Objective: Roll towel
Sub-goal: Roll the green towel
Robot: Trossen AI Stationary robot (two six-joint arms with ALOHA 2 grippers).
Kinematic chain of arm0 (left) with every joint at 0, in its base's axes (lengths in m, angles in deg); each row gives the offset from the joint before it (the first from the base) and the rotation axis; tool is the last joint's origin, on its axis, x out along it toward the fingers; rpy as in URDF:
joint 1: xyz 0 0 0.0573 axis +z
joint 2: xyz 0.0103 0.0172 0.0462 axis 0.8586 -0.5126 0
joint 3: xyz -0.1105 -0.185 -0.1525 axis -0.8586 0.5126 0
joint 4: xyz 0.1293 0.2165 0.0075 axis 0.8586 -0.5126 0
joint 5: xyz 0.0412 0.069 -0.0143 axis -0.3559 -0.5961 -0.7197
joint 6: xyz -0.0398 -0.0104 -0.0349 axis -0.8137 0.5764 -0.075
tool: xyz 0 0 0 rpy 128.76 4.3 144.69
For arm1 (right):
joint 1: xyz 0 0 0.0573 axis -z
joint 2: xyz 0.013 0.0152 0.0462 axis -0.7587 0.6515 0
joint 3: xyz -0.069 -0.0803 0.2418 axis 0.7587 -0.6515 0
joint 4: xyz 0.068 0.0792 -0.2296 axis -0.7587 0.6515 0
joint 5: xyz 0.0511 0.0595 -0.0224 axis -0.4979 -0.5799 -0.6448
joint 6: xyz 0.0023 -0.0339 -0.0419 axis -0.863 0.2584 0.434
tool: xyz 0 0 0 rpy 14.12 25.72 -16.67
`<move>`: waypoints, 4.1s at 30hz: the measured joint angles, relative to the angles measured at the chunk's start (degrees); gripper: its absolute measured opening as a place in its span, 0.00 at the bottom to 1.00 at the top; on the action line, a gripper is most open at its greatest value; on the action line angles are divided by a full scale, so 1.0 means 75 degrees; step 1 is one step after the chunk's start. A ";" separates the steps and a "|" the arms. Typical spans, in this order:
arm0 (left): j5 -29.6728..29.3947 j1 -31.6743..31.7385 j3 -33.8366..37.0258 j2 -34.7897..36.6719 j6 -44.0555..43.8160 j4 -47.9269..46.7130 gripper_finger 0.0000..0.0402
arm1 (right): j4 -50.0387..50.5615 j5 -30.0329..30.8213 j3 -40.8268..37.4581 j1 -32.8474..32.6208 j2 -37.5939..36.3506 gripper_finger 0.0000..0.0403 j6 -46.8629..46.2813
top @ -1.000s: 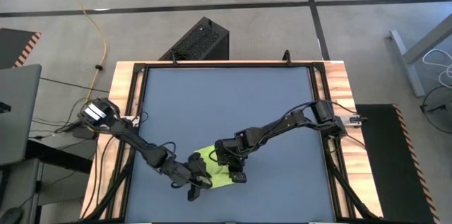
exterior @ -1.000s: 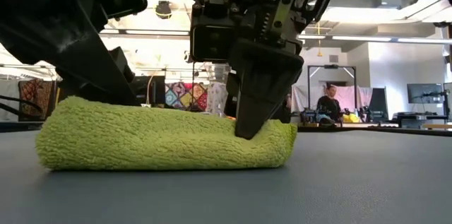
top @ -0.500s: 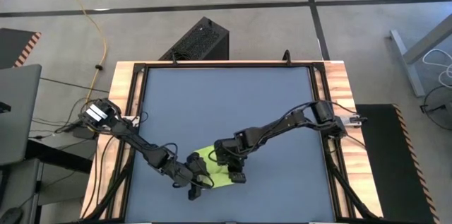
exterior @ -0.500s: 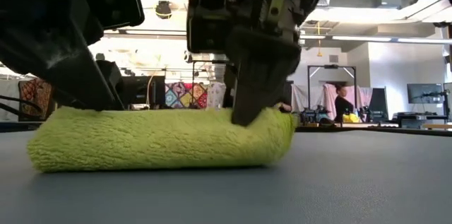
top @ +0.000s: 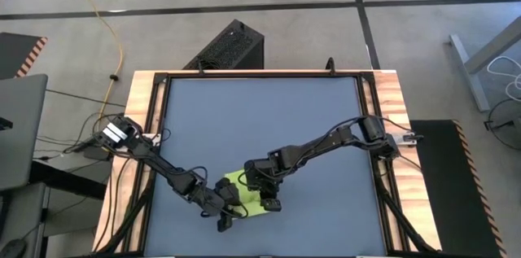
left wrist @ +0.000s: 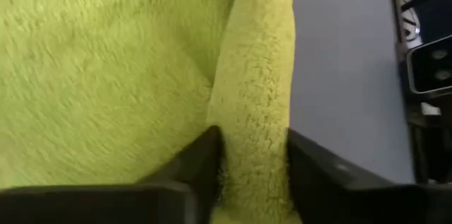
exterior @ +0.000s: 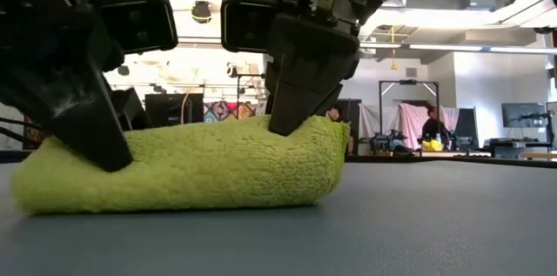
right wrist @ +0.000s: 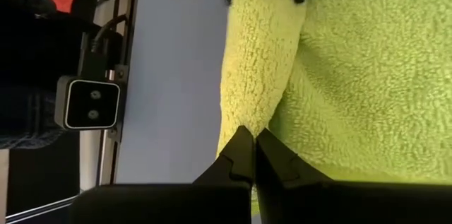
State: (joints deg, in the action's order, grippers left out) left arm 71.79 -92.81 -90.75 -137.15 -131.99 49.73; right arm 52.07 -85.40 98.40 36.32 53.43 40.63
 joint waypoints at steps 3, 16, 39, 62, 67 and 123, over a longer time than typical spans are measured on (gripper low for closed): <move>0.0081 -0.0033 -0.0139 0.0006 0.0087 0.0002 0.13 | 0.0077 -0.0015 0.0000 -0.0016 0.0000 0.05 -0.0028; 0.1170 -0.0086 -0.0352 0.0057 -0.0422 0.0192 0.01 | 0.0114 -0.0573 0.0322 -0.0061 -0.0001 0.05 -0.0565; 0.2073 -0.0067 -0.0359 -0.0147 -0.1992 -0.1286 0.00 | 0.0306 -0.0033 0.0605 0.0056 0.0613 0.17 -0.0701; 0.2870 0.0256 -0.0358 -0.0406 -0.0533 -0.1209 0.00 | 0.1821 0.2900 0.0819 -0.1638 -0.0227 0.37 0.2212; 0.2676 0.0102 -0.0355 -0.0406 0.0001 -0.1212 0.00 | 0.2615 0.4290 0.0819 -0.2094 -0.0657 0.34 0.1469; 0.2764 0.0022 -0.0335 -0.0418 -0.0887 -0.0772 0.18 | -0.2920 0.4735 -0.1399 -0.2470 0.0152 0.03 0.3186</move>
State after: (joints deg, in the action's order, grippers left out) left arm 92.52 -92.64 -93.26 -140.28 -138.64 43.94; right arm 30.16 -49.89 87.90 17.80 54.57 64.53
